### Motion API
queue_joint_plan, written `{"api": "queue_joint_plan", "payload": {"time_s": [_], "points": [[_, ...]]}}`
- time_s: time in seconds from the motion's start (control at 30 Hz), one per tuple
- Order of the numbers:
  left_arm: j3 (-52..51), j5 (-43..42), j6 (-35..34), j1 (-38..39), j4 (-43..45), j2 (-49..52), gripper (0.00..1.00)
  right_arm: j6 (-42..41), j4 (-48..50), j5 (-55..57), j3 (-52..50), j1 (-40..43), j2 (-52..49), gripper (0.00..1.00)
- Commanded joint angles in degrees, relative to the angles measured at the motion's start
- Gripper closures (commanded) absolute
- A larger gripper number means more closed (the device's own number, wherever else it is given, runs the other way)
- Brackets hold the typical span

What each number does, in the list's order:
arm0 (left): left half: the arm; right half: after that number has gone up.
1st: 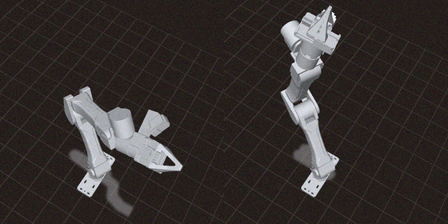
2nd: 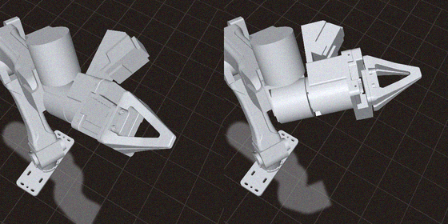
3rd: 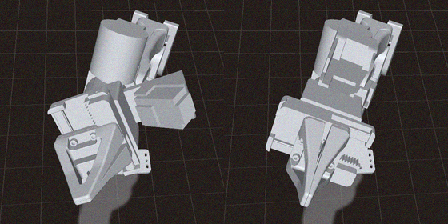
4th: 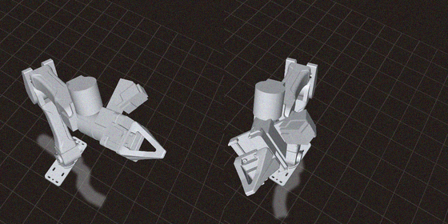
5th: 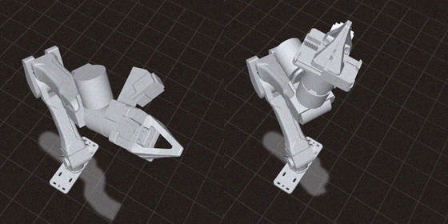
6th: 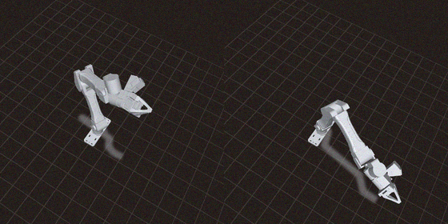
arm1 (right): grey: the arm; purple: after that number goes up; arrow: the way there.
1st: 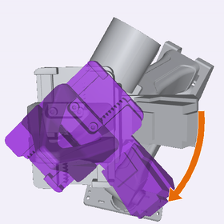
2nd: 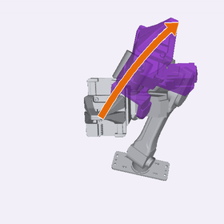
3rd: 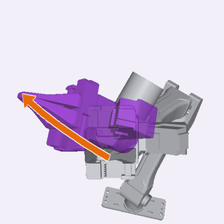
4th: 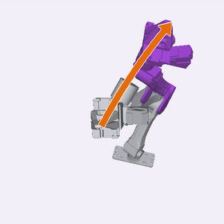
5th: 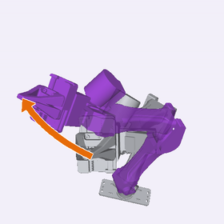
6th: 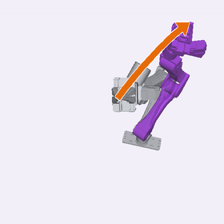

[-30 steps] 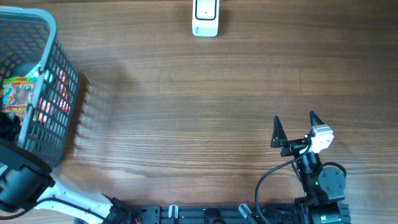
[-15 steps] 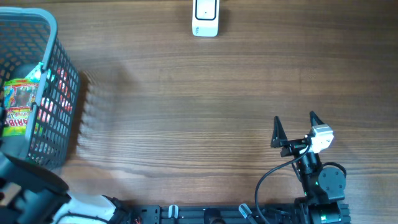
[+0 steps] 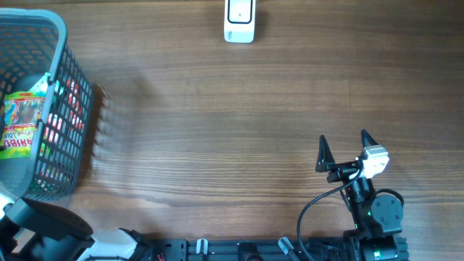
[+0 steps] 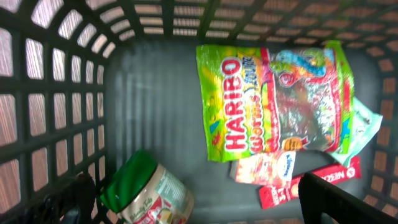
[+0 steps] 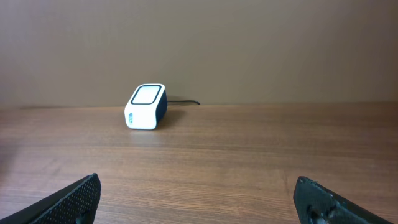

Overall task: Scan the item barcode
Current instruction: 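Reach into the basket with the left gripper and grasp the green-lidded jar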

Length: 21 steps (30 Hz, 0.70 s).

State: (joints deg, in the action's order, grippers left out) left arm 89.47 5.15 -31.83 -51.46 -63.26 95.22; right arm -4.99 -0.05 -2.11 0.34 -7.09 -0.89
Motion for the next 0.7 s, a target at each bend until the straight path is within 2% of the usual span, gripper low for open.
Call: {"api": "queue_joint_plan", "payload": {"time_s": [0.0,0.1,0.37,0.67], "points": [[-1.38,-6.16,5.33,0.79,0.24,2.78,0.0,0.48,0.11,-0.48,-0.04,-0.2,0.31,0.0],[-1.51,-9.27,10.45,1.97,-0.15,6.14,0.0,0.48,0.11,-0.48,-0.04,-0.17,0.28,0.0],[-1.51,-8.96,19.89,4.59,-4.0,17.46,0.0,0.48,0.11,-0.48,-0.04,-0.17,0.31,0.0],[-1.44,-8.07,19.87,4.74,-4.72,18.47,0.0,0.48,0.11,-0.48,-0.04,-0.17,0.31,0.0]]}}
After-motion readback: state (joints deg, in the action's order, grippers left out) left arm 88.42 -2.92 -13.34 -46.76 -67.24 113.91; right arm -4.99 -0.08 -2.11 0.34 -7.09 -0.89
